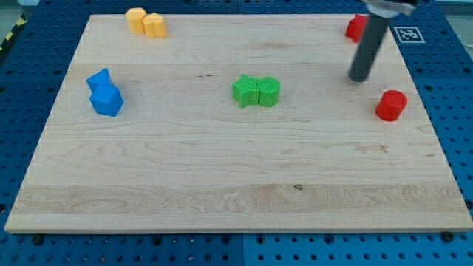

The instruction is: Slide the red circle towards the bottom center of the board

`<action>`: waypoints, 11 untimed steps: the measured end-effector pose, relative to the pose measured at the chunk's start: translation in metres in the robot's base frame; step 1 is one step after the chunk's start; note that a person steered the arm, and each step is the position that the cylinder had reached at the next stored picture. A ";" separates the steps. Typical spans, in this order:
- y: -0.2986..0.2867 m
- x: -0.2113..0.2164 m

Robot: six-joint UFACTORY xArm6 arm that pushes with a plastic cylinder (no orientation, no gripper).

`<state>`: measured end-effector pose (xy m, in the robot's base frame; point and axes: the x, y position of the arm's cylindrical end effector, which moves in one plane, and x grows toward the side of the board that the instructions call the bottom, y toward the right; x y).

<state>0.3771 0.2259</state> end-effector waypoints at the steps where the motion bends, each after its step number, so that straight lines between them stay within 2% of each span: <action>1: 0.032 0.034; 6: 0.028 0.085; 8: -0.028 0.090; 11: -0.088 0.143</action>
